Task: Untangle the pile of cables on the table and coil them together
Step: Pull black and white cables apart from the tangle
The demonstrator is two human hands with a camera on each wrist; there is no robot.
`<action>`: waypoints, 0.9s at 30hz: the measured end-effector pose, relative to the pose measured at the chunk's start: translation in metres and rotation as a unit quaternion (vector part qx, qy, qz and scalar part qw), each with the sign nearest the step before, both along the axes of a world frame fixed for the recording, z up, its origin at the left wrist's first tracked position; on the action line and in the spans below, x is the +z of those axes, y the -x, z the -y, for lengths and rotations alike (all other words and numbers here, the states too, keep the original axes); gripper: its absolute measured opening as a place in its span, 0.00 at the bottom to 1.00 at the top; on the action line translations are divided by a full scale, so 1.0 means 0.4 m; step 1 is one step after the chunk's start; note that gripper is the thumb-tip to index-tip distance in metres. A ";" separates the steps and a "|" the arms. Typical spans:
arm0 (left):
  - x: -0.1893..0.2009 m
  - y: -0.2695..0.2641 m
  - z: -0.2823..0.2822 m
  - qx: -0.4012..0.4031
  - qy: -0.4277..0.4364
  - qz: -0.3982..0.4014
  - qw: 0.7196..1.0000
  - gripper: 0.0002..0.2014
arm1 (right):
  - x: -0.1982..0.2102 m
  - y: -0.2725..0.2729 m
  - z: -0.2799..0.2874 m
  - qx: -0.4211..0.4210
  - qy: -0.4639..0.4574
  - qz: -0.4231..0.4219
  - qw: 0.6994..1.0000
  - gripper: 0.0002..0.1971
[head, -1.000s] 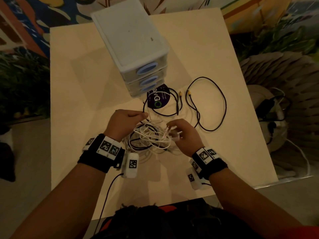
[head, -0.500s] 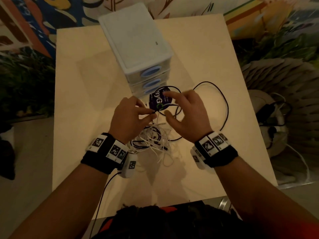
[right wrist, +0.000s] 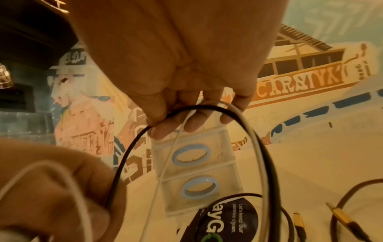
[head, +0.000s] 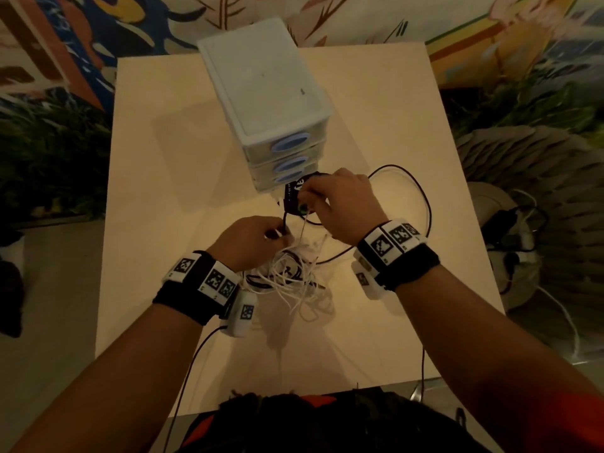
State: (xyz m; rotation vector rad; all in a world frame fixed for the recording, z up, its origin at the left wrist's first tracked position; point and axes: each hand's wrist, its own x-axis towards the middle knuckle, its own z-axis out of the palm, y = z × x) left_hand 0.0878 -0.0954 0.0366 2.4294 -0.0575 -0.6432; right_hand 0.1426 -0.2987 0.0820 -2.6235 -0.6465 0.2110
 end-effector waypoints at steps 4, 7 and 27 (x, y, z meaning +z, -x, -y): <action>-0.008 -0.010 -0.030 0.011 0.007 -0.005 1.000 0.10 | 0.009 -0.017 0.021 -0.064 -0.075 -0.004 0.995 0.12; 0.004 -0.016 -0.045 0.027 0.018 -0.001 0.999 0.08 | 0.015 -0.013 0.036 -0.079 -0.137 -0.080 0.984 0.07; 0.029 -0.022 0.003 0.019 0.015 0.025 0.999 0.13 | 0.020 0.013 0.037 -0.053 -0.254 -0.090 0.962 0.08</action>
